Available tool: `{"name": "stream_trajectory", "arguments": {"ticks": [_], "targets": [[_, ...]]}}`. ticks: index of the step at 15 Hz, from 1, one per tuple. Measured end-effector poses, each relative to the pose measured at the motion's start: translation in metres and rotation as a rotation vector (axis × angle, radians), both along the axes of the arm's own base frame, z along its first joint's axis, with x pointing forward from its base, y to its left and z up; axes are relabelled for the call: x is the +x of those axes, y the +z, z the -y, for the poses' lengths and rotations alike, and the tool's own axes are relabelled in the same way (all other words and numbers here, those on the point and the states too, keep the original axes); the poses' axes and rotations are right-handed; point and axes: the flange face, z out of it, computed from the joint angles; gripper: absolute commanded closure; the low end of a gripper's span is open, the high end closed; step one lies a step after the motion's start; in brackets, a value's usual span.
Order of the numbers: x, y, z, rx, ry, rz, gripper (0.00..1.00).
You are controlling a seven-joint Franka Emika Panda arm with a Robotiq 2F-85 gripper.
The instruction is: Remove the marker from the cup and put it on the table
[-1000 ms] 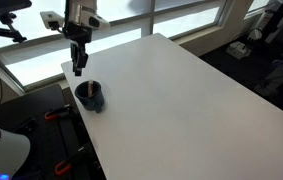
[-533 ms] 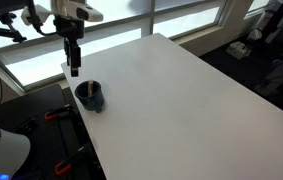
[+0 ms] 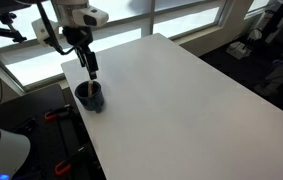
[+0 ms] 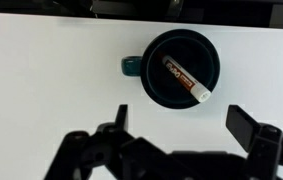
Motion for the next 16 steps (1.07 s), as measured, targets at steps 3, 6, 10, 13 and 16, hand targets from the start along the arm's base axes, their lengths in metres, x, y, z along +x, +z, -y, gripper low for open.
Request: {"name": "stream_trajectory", "arguments": {"ticks": [3,6,10,13,16], "targets": [[0.002,-0.01,-0.001,-0.001,0.008,-0.013,0.0],[0.002,-0.012,-0.002,-0.008,0.02,-0.017,0.0],[0.006,-0.021,-0.007,-0.035,0.087,-0.039,0.0],[0.008,-0.031,-0.009,-0.041,0.177,-0.07,0.0],[0.006,-0.039,-0.009,-0.042,0.328,-0.105,0.0]]}}
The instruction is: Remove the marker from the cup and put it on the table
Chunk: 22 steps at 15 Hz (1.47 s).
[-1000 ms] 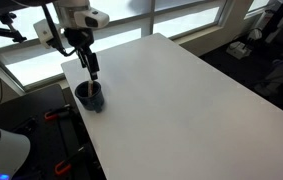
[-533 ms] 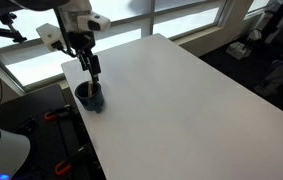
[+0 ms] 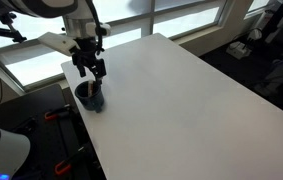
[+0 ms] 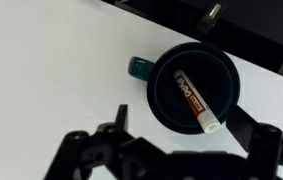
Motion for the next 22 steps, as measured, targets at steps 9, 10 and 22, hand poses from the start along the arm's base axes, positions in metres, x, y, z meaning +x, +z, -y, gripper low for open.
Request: {"name": "stream_trajectory", "arguments": {"ticks": [9,10,22], "targets": [[0.003,-0.002,-0.008,-0.097,0.404,0.102,0.0],[0.004,-0.002,-0.009,-0.096,0.407,0.105,0.0],[0.019,-0.049,-0.031,0.194,0.781,0.224,0.0]]}}
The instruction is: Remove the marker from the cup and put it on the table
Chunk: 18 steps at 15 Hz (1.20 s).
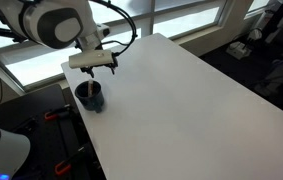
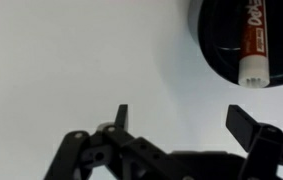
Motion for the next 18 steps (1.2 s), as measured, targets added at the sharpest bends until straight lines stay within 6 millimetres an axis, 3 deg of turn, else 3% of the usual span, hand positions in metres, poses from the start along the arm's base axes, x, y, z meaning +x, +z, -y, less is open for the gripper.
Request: {"name": "stream_trajectory", "arguments": {"ticks": [2,4,11,18], "targets": [[-0.008,-0.018,-0.017,0.05,0.012,-0.056,0.0],[-0.01,-0.021,-0.03,0.096,0.01,-0.086,0.0],[0.004,-0.009,-0.021,0.13,-0.058,-0.096,0.0],[-0.006,0.018,-0.031,0.1,-0.047,-0.161,0.0]]}}
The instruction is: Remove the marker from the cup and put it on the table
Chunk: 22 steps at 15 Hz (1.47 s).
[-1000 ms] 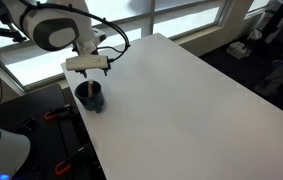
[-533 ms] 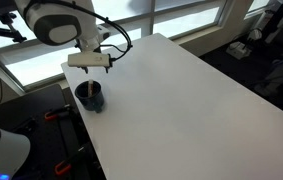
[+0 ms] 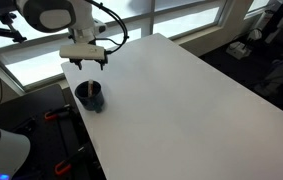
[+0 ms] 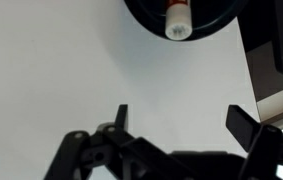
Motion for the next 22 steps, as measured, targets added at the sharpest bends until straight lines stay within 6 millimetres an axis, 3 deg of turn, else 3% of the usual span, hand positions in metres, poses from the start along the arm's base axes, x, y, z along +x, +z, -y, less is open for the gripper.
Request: {"name": "stream_trajectory", "arguments": {"ticks": [6,11,22], "targets": [[-0.014,0.028,0.0,-0.025,0.002,0.039,0.0],[-0.012,0.045,0.003,-0.04,-0.01,0.046,0.0],[-0.018,0.054,-0.002,-0.051,0.026,0.029,0.0]]}}
